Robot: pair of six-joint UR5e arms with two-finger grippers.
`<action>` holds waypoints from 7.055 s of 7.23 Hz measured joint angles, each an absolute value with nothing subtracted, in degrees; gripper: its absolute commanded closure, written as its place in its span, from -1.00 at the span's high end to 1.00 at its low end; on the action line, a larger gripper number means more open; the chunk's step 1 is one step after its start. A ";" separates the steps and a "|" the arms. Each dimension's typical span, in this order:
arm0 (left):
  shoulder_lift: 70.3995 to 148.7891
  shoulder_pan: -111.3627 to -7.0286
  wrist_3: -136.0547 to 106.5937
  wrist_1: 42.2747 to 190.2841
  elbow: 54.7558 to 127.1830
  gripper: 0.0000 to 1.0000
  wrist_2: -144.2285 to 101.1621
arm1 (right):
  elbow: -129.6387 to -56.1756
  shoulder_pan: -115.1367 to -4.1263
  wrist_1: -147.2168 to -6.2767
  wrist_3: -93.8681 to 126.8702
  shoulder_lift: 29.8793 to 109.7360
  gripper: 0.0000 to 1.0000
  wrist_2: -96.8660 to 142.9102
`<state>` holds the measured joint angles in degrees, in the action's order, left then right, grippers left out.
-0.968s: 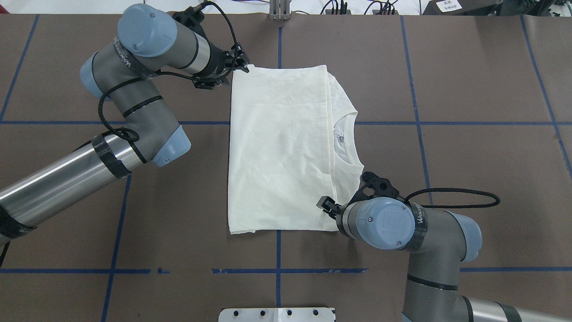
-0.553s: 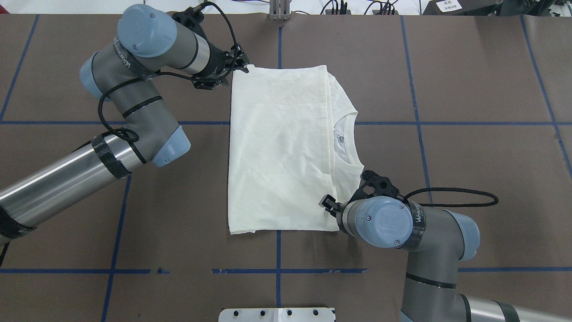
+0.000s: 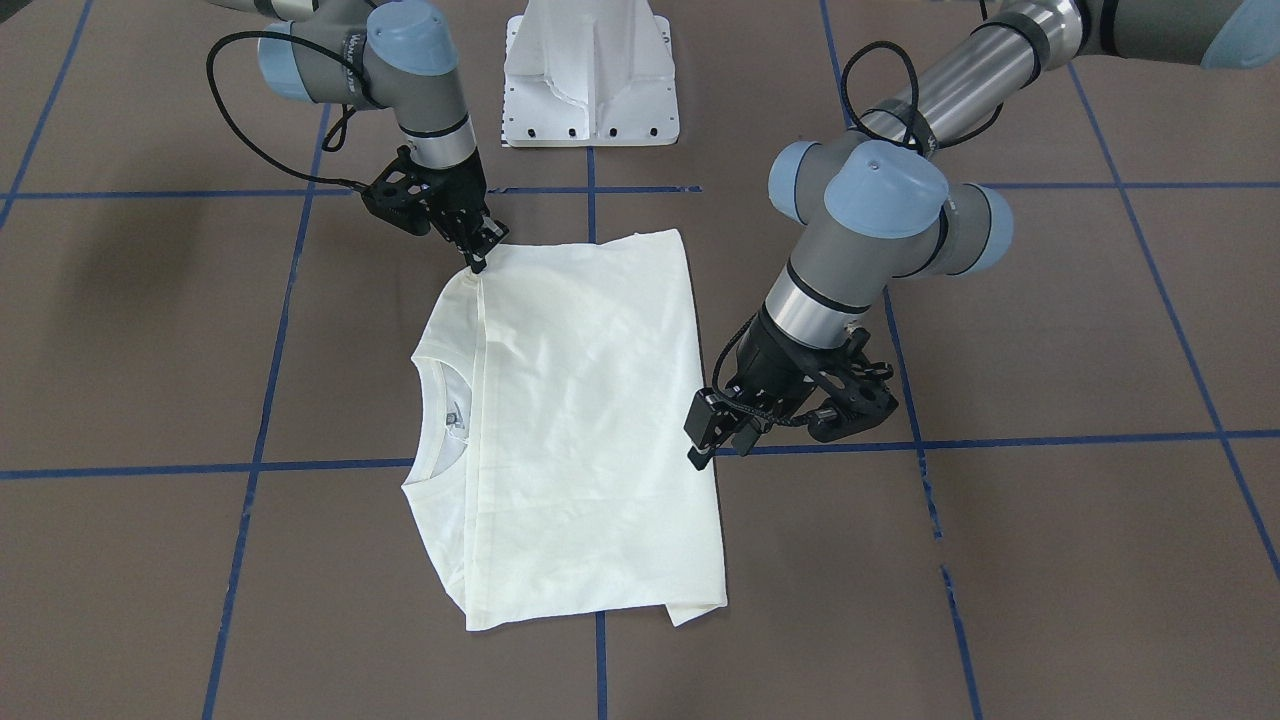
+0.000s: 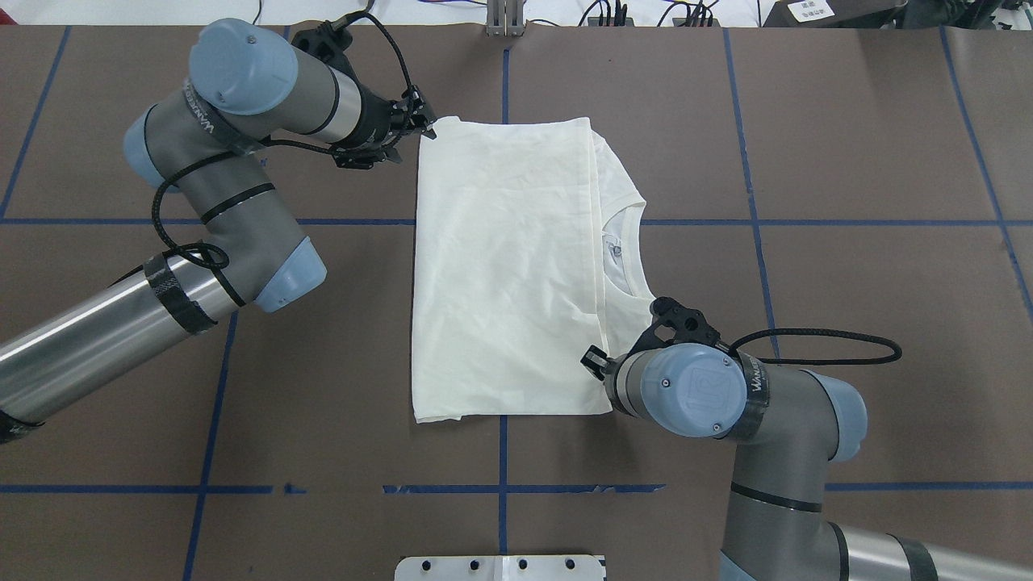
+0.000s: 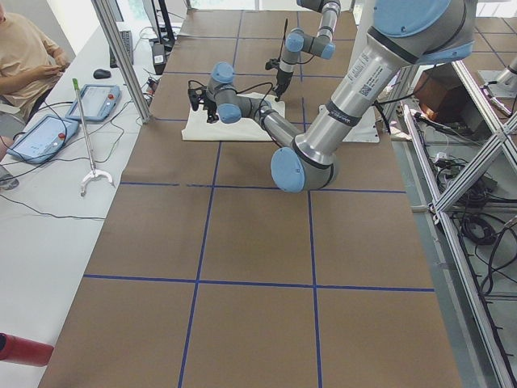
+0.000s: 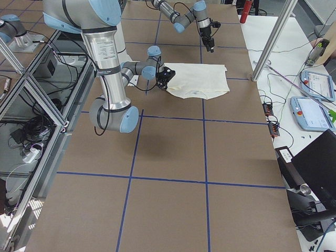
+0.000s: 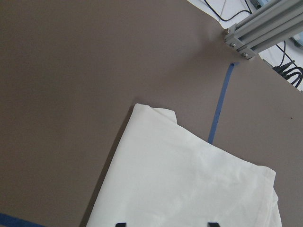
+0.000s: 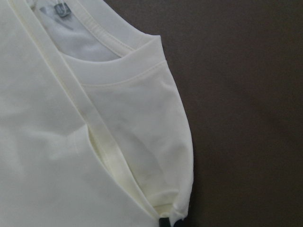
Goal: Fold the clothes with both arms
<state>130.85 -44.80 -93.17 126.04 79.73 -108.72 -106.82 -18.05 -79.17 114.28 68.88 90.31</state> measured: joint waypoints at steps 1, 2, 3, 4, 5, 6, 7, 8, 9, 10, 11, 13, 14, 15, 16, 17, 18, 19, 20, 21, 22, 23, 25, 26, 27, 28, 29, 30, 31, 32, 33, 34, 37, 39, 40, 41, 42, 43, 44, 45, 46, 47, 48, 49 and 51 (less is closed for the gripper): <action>130.70 -44.73 -93.18 125.94 80.21 0.30 -108.72 | -107.11 -18.51 -79.18 114.16 68.56 -1.00 90.48; 129.91 -44.42 -93.24 125.71 81.92 0.30 -108.74 | -107.98 -18.80 -79.21 114.21 68.67 -1.00 90.61; 126.89 -42.93 -93.54 125.47 86.36 0.30 -108.72 | -109.75 -18.54 -79.55 114.41 69.41 -1.00 90.67; 122.59 -40.24 -95.21 125.36 91.89 0.31 -108.25 | -112.01 -17.73 -80.26 114.54 70.79 -1.00 90.73; 118.78 -36.26 -98.89 124.48 97.18 0.32 -106.60 | -114.56 -16.80 -80.89 114.58 72.68 -1.00 90.82; 116.16 -30.71 -103.08 120.69 102.49 0.32 -103.00 | -116.44 -16.05 -81.16 114.60 74.27 -1.00 90.88; 114.91 -24.98 -106.43 114.90 106.84 0.33 -98.74 | -117.30 -15.63 -81.23 114.61 75.01 -1.00 90.93; 114.29 -20.34 -109.12 110.56 109.31 0.34 -95.79 | -117.62 -15.46 -81.23 114.59 75.28 -1.00 90.95; 113.53 -16.66 -111.32 108.59 109.96 0.34 -94.09 | -117.70 -15.42 -81.24 114.55 75.37 -1.00 90.96; 112.92 -14.08 -112.46 107.90 109.46 0.32 -92.66 | -117.70 -15.40 -81.25 114.53 75.39 -1.00 90.96; 112.92 -12.60 -112.90 107.70 108.37 0.25 -91.67 | -117.68 -15.38 -81.23 114.50 75.41 -1.00 90.97; 113.19 -11.50 -113.15 107.72 107.01 -0.15 -91.10 | -117.61 -15.38 -81.21 114.44 75.41 -1.00 90.97; 113.33 -11.33 -113.18 107.74 106.80 -0.56 -91.02 | -117.61 -15.38 -81.21 114.44 75.41 -1.00 90.97; 113.46 -11.29 -113.20 107.77 106.67 -1.00 -90.98 | -117.60 -15.38 -81.21 114.44 75.43 -1.00 90.97; 113.59 -11.26 -113.20 107.88 106.49 -1.00 -90.97 | -117.60 -15.38 -81.21 114.43 75.47 -1.00 90.97; 113.67 -11.30 -113.18 108.03 106.37 -1.00 -90.94 | -117.61 -15.38 -81.21 114.43 75.47 -1.00 90.97; 113.68 -11.53 -113.04 108.11 106.73 -1.00 -90.93 | -117.65 -15.35 -81.21 114.45 75.42 -1.00 90.97; 113.47 -11.93 -112.72 107.99 107.98 -1.00 -90.99 | -117.70 -15.29 -81.21 114.49 75.30 -1.00 90.97; 112.44 -12.30 -112.37 107.47 110.39 -1.00 -91.10 | -117.77 -15.10 -81.21 114.53 75.08 -1.00 90.95; 110.55 -12.53 -112.13 106.50 113.69 -1.00 -91.18 | -118.06 -14.64 -81.21 114.57 74.86 -1.00 90.91; 108.67 -12.43 -112.09 105.56 116.74 -1.00 -91.17 | -118.91 -13.82 -81.21 114.60 74.81 -1.00 90.91; 107.32 -11.81 -112.36 105.04 118.94 -1.00 -91.07 | -119.98 -12.63 -81.21 114.61 74.98 -1.00 90.94; 106.57 -7.60 -115.96 103.13 122.45 -1.00 -90.03 | -123.81 -9.48 -81.21 114.61 77.67 -1.00 90.98; 106.96 -5.33 -118.13 101.17 124.31 -1.00 -89.19 | -126.34 -8.29 -81.21 114.61 80.02 -1.00 91.00; 107.65 -4.56 -119.20 100.05 125.58 -1.00 -88.81 | -127.86 -8.15 -81.21 114.59 81.18 -1.00 91.00; 108.56 -5.90 -118.30 99.57 125.81 -1.00 -88.66 | -128.53 -9.42 -81.21 114.47 81.36 -1.00 91.08; 110.37 -9.66 -114.63 99.37 124.94 -1.00 -88.66 | -128.39 -12.57 -81.15 114.18 81.15 -1.00 91.70; 112.95 -14.13 -110.16 99.31 122.78 -1.00 -88.72 | -126.81 -17.39 -81.14 113.71 79.34 -1.00 94.14; 115.37 -18.35 -105.82 99.30 120.05 -1.00 -88.80 | -122.90 -23.21 -81.25 112.89 75.32 -1.00 98.38; 117.10 -21.72 -102.01 99.45 117.32 -1.00 -88.91 | -118.06 -28.22 -81.31 111.27 71.17 -1.00 101.96; 118.98 -24.33 -99.48 99.82 113.74 -1.00 -88.92 | -113.45 -31.90 -81.22 108.77 67.87 -1.00 103.78; 121.23 -26.04 -97.76 100.87 109.45 -1.00 -88.84 | -109.52 -34.13 -80.96 106.81 65.57 -1.00 104.44; 125.26 -29.56 -94.72 108.07 97.90 -1.00 -88.72 | -99.40 -37.12 -80.60 103.96 59.80 -1.00 105.01; 127.71 -31.98 -92.57 112.89 90.86 -1.00 -88.69 | -92.28 -38.80 -80.46 102.23 55.55 -1.00 105.47; 128.51 -32.91 -91.63 114.90 87.94 -1.00 -88.66 | -88.78 -39.95 -80.39 100.78 53.36 -1.00 106.36; 129.28 -33.49 -90.78 116.33 85.34 -1.00 -88.39 | -85.06 -41.01 -79.07 99.37 51.53 -1.00 107.45; 129.86 -33.79 -89.54 116.99 83.29 -1.00 -87.75 | -81.24 -41.69 -75.82 98.69 50.44 -1.00 108.09; 130.10 -33.94 -88.07 117.25 81.84 -1.00 -87.09 | -78.25 -42.44 -72.57 98.43 49.94 -1.00 108.97; 130.10 -34.01 -86.78 117.31 80.96 -1.00 -86.67 | -76.86 -43.52 -71.02 98.28 49.56 -1.00 110.49; 129.91 -34.10 -85.34 117.29 80.62 -0.83 -86.49 | -75.55 -44.40 -70.41 98.13 48.66 -1.00 111.79; 129.37 -34.37 -82.36 117.22 80.62 -0.51 -86.43 | -73.35 -44.79 -70.06 97.95 47.09 -1.00 112.39; 128.85 -34.99 -79.46 117.20 80.59 -0.05 -86.41 | -71.50 -44.93 -69.79 97.80 45.86 -1.00 112.61; 128.63 -36.11 -78.10 117.31 80.50 0.07 -86.44 | -70.53 -44.96 -69.67 97.71 45.19 -1.00 112.68; 128.52 -37.67 -77.46 117.72 80.64 -0.07 -86.97 | -70.14 -45.00 -69.63 97.67 44.91 -1.00 112.73; 126.00 -38.94 -77.09 118.46 84.35 -1.00 -90.24 | -69.93 -45.12 -69.59 97.65 44.69 -1.00 112.74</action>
